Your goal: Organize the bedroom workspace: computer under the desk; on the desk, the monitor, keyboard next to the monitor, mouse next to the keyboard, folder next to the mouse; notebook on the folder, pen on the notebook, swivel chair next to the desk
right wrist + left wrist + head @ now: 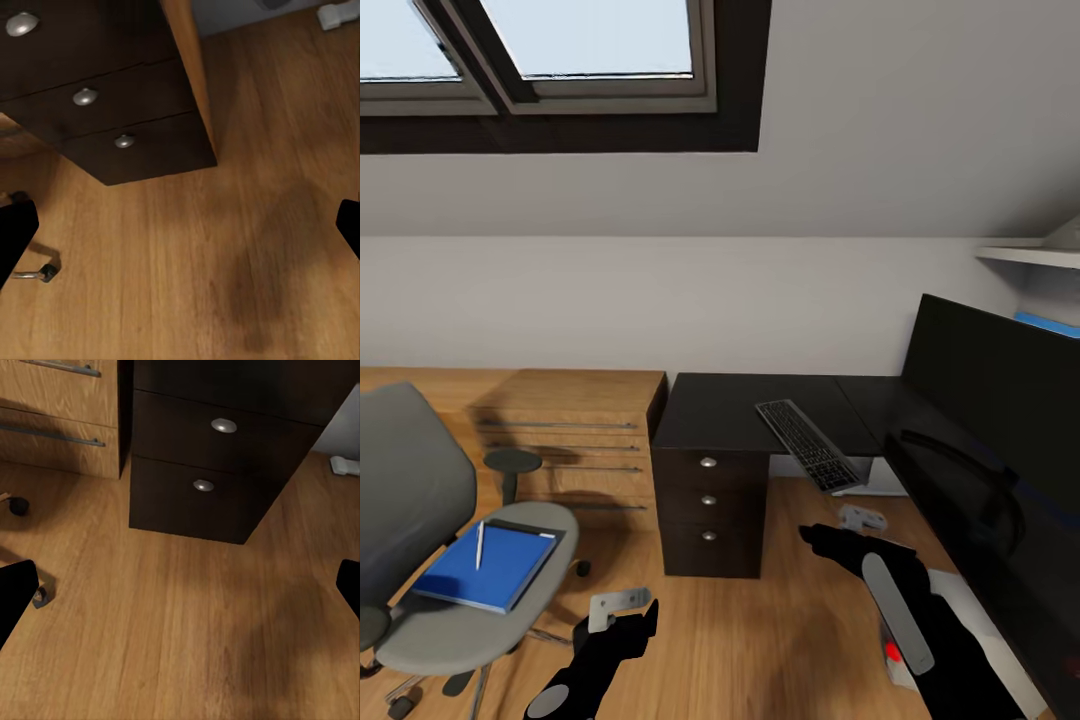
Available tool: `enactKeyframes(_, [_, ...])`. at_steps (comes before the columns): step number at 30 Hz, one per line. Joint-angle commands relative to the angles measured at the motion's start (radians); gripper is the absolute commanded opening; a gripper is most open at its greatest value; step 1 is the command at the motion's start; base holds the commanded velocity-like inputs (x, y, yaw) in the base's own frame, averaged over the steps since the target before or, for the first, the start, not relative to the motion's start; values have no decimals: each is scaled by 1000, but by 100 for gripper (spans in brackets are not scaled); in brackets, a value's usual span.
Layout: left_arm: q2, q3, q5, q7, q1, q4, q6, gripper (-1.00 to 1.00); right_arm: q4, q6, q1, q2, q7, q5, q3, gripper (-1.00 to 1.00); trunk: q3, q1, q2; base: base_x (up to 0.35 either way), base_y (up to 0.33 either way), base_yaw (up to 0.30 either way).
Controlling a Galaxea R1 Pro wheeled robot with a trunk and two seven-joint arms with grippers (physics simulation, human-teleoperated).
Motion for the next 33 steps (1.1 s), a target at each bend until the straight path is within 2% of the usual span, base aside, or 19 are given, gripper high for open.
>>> enactKeyframes(1, [0,-2,11,8,0,-2,3,100,-8,1,3,-1,-10,-10,3,100,0,0,-1,0,0,-158])
enactKeyframes(11, [0,-2,12,8,0,-2,3,100,-16,-5,8,-1,-8,-5,6,100,10,0,-1,0,0,-213])
enactKeyframes(16, [0,-3,12,8,0,-2,3,100,-18,-48,13,0,-3,33,9,100,15,0,-1,0,0,-239])
enactKeyframes(20, [0,-3,12,8,0,-2,3,100,-19,-59,17,-1,-1,44,9,100,18,0,-1,0,0,-205])
enactKeyframes(33, [0,-1,12,8,0,-3,3,100,-48,-65,51,-2,-1,51,8,100,19,0,-1,0,0,-30])
